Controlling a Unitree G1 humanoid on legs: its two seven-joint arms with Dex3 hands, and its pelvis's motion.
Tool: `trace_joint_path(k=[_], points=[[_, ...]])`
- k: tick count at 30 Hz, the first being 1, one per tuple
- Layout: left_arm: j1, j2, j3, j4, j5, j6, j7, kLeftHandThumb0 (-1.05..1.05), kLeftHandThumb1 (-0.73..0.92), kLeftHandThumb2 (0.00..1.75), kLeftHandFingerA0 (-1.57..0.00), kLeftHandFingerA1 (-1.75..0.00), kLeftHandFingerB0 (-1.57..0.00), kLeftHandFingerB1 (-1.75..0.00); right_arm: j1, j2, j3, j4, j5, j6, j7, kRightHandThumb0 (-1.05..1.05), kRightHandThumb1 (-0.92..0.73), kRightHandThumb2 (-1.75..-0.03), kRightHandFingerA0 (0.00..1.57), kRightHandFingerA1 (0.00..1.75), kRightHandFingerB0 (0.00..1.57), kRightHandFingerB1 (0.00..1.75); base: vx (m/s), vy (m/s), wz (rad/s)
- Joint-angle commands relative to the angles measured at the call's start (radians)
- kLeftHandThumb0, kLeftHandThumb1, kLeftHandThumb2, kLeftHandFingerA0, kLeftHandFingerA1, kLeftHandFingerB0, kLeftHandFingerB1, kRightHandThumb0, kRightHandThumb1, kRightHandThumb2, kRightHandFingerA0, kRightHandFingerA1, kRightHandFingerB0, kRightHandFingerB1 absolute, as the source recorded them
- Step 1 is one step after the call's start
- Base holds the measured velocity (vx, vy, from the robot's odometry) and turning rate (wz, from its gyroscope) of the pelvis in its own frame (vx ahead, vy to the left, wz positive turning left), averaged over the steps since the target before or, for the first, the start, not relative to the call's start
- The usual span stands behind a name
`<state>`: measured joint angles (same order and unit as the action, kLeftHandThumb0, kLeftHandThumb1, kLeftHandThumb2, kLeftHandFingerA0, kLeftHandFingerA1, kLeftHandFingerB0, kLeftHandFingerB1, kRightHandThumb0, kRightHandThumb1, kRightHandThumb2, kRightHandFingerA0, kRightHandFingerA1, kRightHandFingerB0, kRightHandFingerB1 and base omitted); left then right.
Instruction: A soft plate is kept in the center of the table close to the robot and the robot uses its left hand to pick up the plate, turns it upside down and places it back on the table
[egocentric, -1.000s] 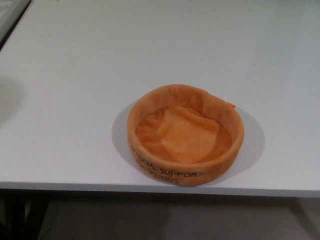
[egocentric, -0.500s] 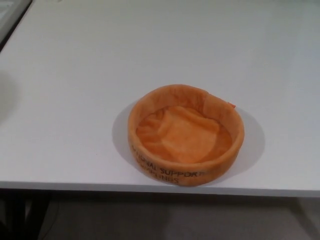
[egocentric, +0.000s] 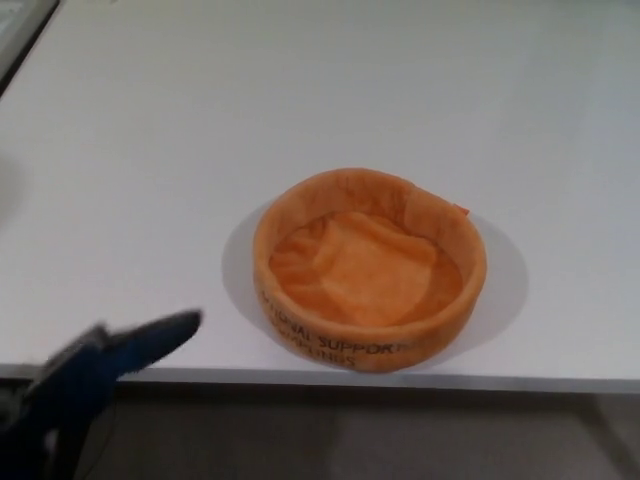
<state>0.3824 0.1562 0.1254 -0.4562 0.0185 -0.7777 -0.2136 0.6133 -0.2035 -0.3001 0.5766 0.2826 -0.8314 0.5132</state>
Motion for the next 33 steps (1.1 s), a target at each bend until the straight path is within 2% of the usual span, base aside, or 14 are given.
trace_joint_path(k=[1, 4, 5, 6, 10, 18, 24, 33], points=[[-0.14, 0.02, -0.029, -0.017, 0.158, 0.107, -0.009, -0.85, 0.8, 0.65, -0.46, -0.54, -0.43, -0.33, -0.007, -0.009, -0.012, 0.005, 0.034, -0.038, 0.03, -0.68, -0.82, -0.66, 0.49, 0.37, 0.47, 0.35, 0.0, 0.0, 0.0], [-0.234, 0.045, -0.072, -0.005, 0.194, 0.164, -0.037, -0.83, 0.76, 0.64, -0.47, -0.52, -0.44, -0.33, -0.01, -0.005, -0.011, 0.011, 0.034, -0.035, 0.032, -0.7, -0.81, -0.65, 0.48, 0.37, 0.47, 0.35, 0.0, 0.0, 0.0], [-0.259, 0.048, -0.089, -0.002, 0.213, 0.186, -0.043, -0.84, 0.75, 0.63, -0.5, -0.52, -0.44, -0.35, -0.008, -0.004, -0.012, 0.01, 0.036, -0.035, 0.034, -0.77, -0.71, -0.75, 0.47, 0.42, 0.43, 0.39, 0.0, 0.0, 0.0], [-0.29, 0.051, -0.106, 0.009, 0.237, 0.197, -0.049, -0.85, 0.75, 0.63, -0.5, -0.51, -0.45, -0.33, -0.009, -0.005, -0.014, 0.012, 0.031, -0.041, 0.031, -0.71, -0.82, -0.66, 0.49, 0.38, 0.46, 0.35, 0.0, 0.0, 0.0], [-0.425, 0.063, -0.184, 0.082, 0.365, 0.218, -0.054, -0.86, 0.76, 0.63, -0.49, -0.51, -0.43, -0.35, -0.018, -0.007, -0.017, 0.016, 0.025, -0.05, 0.028, -0.69, -0.82, -0.66, 0.5, 0.38, 0.47, 0.35, 0.0, 0.0, 0.0], [-0.55, 0.063, -0.28, 0.2, 0.472, 0.235, -0.037, -0.84, 0.72, 0.62, -0.51, -0.5, -0.44, -0.35, -0.015, -0.009, -0.016, 0.004, 0.032, -0.033, 0.035, -0.68, -0.82, -0.65, 0.51, 0.37, 0.47, 0.35, 0.0, 0.0, 0.0], [-0.664, 0.071, -0.36, 0.376, 0.604, 0.187, 0.039, -0.83, 0.74, 0.63, -0.51, -0.48, -0.43, -0.33, -0.027, -0.008, -0.019, 0.025, 0.031, -0.039, 0.043, -0.7, -0.81, -0.66, 0.5, 0.36, 0.46, 0.35, 0.0, 0.0, 0.0], [-0.779, 0.099, -0.454, 0.567, 0.778, 0.229, 0.123, -0.85, 0.72, 0.63, -0.55, -0.48, -0.45, -0.33, -0.023, -0.01, -0.018, 0.033, 0.03, -0.044, 0.052, -0.7, -0.82, -0.66, 0.51, 0.37, 0.46, 0.35, 0.0, 0.0, 0.0]])
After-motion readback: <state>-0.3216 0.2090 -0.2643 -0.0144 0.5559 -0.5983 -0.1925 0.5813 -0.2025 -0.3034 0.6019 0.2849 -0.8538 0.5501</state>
